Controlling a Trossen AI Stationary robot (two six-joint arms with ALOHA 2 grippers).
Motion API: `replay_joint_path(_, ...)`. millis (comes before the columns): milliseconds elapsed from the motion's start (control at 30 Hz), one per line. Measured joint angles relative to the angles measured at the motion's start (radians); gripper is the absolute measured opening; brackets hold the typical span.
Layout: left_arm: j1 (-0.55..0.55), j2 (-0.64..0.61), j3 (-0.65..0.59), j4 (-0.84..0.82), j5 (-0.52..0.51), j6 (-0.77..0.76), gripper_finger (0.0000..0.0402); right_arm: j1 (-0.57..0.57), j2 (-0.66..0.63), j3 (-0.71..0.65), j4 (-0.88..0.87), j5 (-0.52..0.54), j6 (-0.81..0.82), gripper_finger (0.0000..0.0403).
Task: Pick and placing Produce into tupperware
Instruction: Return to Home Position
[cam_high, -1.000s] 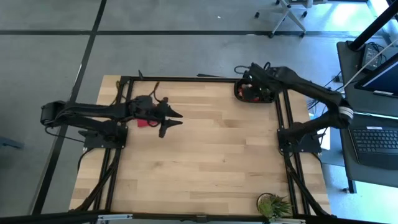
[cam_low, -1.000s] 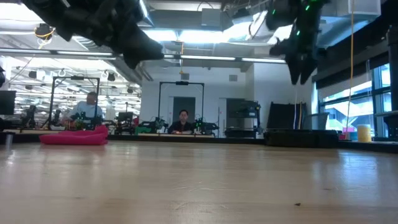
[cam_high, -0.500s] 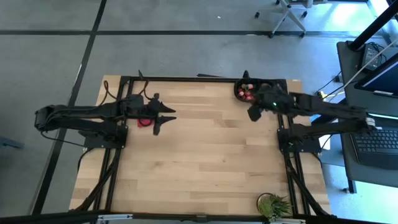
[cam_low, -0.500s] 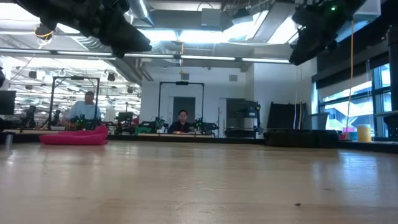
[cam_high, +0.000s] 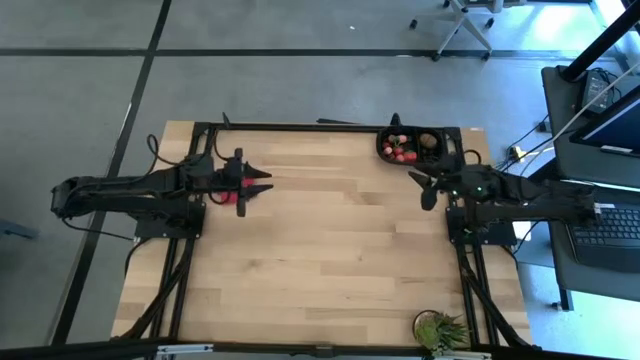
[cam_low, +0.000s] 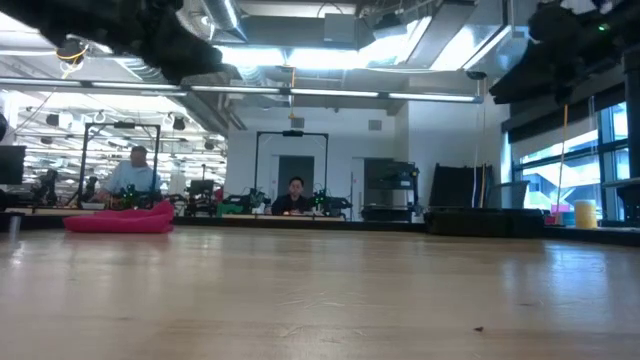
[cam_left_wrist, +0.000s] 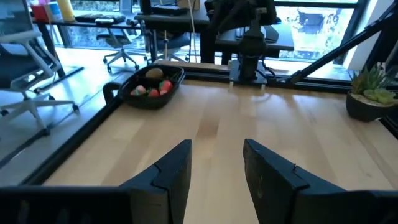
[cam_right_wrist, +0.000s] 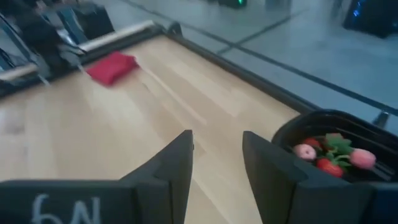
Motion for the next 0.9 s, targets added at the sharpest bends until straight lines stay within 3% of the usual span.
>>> replay_joint_path(267,0.0,-0.205,-0.151,0.044,-0.017,-0.051,0.0137,0.019,-0.213,-0.091,0.029,-0.003,-0.05,0.0143)
replay_joint_path(500,0.0,-0.373,-0.214,0.041,-0.065,-0.058,0.0137,0.039,-0.338,-0.117,0.057,-0.005,-0.106,0.0142)
replay_joint_path(700,0.0,-0.46,-0.239,0.005,-0.079,-0.062,0.0137,0.051,-0.376,-0.121,0.088,-0.004,-0.168,0.0142)
replay_joint_path(900,0.0,-0.526,-0.294,-0.005,-0.113,-0.104,0.0137,0.052,-0.376,-0.245,0.287,-0.004,-0.29,0.0142)
